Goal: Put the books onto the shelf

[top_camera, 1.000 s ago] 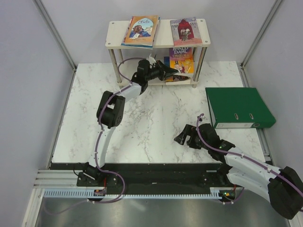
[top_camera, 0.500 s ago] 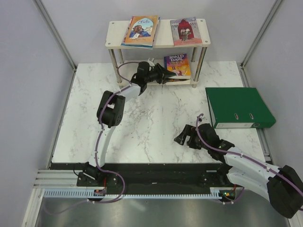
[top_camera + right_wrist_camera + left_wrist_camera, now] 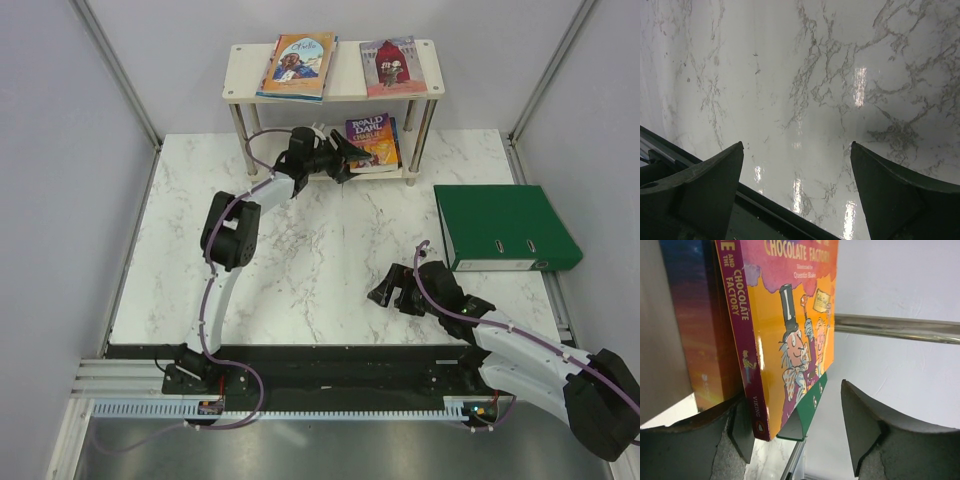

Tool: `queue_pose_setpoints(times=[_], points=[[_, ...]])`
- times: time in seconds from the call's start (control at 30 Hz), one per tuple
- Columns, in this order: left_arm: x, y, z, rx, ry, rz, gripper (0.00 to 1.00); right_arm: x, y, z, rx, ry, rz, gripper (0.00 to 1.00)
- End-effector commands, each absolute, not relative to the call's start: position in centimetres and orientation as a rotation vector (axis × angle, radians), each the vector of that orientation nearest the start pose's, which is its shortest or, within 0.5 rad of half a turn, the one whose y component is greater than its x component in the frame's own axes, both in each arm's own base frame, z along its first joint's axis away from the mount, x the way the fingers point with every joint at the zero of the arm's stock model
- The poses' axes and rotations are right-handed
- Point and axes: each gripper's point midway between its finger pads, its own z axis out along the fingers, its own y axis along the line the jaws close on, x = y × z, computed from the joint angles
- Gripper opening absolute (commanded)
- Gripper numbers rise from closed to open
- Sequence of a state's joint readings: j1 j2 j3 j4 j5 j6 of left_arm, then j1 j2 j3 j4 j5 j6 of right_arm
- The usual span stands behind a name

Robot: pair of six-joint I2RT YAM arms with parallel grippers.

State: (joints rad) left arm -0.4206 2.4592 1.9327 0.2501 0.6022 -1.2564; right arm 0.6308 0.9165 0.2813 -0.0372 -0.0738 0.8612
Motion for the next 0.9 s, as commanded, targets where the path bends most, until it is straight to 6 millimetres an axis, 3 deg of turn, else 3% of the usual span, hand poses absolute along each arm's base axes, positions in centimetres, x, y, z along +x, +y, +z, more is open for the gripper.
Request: queue_pose_setpoints(times=[0.0,0.13,0.3,0.67,0.87], points=[[54.1,-36.8,17.4,-0.371,2.166,-1.522,0.72,19.7,19.9,6.2,0.235,2.337,0.882,0.94],[54.1,-36.1,19.0,-0.347,2.186,-1.444,0.72,19.6,19.8,6.2,0.239,2.334,0.881,0.95],[54.5,-34.7,19.1,-0.318,2.238,-1.307,0.74,19.7,19.9,6.2,0.238,2.337,0.883,0.95],[53.8,-33.6,13.7,-0.330,2.410,-1.251,0.74,19.6,19.9,6.2,0.243,2.340,0.881,0.95],[53.4,-32.6,12.5,-0.338,2.438,-1.175,0.74,19.7,19.9,5.9,0.246,2.350,0.875,0.95]])
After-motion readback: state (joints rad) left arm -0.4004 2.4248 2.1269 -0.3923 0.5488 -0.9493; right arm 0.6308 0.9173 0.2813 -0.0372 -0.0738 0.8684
